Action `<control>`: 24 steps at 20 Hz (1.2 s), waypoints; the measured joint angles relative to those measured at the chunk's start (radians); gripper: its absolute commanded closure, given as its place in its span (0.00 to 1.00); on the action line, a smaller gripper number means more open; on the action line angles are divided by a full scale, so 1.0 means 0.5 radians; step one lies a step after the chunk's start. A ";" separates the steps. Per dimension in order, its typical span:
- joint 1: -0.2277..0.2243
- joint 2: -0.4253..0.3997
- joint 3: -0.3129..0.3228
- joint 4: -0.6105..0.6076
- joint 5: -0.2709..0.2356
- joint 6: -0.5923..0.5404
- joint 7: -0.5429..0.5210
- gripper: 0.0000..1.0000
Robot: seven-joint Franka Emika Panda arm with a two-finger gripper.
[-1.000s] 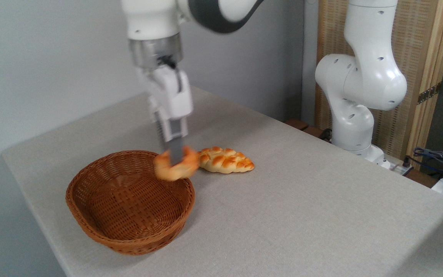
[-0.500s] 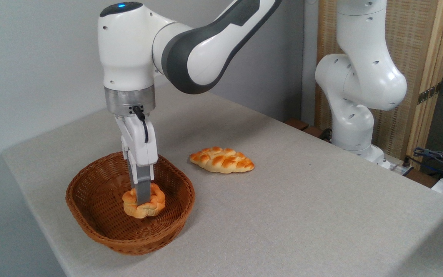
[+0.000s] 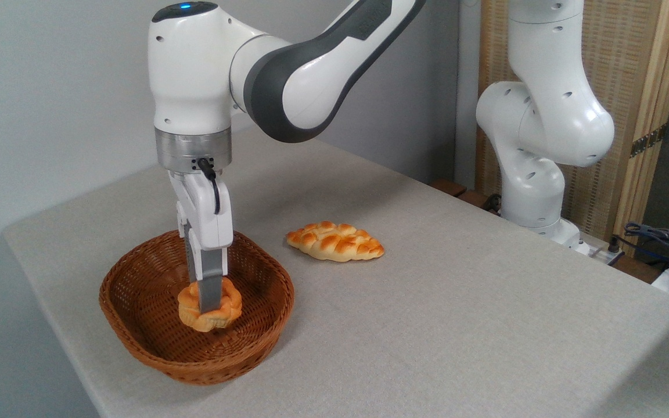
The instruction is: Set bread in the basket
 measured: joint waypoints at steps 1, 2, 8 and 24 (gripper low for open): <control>0.000 0.000 0.000 0.000 0.000 0.000 0.000 0.00; 0.000 0.000 0.000 0.000 0.000 0.000 0.000 0.00; 0.002 -0.014 0.001 0.025 -0.007 -0.014 -0.009 0.00; 0.028 -0.177 0.029 0.653 0.053 -1.320 -0.265 0.00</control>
